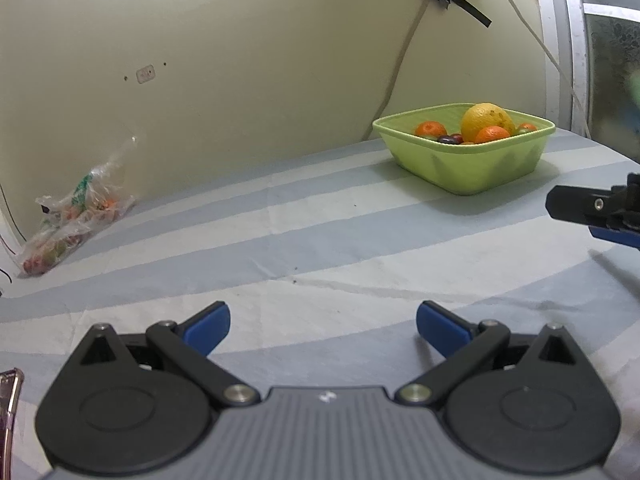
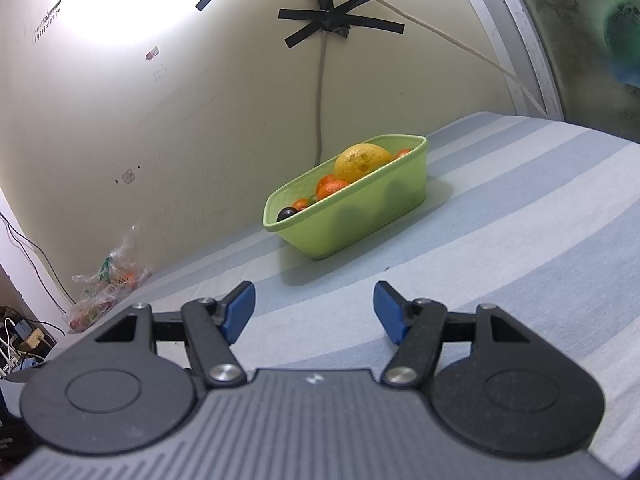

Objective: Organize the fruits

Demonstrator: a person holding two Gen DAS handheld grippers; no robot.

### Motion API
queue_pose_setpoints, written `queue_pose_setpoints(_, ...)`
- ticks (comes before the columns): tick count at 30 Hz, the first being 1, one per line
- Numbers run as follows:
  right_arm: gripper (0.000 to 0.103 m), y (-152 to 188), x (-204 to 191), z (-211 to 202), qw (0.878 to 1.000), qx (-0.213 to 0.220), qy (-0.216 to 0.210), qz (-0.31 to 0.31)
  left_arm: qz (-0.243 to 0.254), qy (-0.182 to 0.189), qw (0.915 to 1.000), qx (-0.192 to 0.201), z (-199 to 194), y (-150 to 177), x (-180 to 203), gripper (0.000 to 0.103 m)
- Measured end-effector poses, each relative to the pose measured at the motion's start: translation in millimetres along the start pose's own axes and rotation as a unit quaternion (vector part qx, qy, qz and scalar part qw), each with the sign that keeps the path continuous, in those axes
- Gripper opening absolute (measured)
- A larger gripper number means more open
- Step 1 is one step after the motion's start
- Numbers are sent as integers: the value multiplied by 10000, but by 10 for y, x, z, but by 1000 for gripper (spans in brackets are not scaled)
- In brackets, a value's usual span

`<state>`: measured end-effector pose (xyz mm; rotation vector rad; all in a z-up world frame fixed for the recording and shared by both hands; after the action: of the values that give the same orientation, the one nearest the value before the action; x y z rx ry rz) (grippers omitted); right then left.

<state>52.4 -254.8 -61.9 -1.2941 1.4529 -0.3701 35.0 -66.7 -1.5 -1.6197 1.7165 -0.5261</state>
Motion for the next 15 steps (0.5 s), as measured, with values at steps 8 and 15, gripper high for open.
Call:
queue_pose_setpoints(8, 68, 0, -1, -5, 10000, 4, 2, 5, 17, -132, 9999, 70, -12, 2, -1, 103)
queue_pose_setpoints(15, 68, 0, 0, -6, 10000, 6, 1, 7, 17, -105, 9999, 60, -21, 5, -8, 103)
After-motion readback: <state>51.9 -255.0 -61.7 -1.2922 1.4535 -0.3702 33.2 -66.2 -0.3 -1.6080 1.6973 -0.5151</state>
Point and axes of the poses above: each gripper's, at about its wrist camera, not at the fingertips, and z roughly the way its jaws point, x to its right, y to its underside, the point moved 2 cm from there along z, roughly the way its jaws point, and after that the axes turned 5 degrees about -x, right-handed, at the moved point
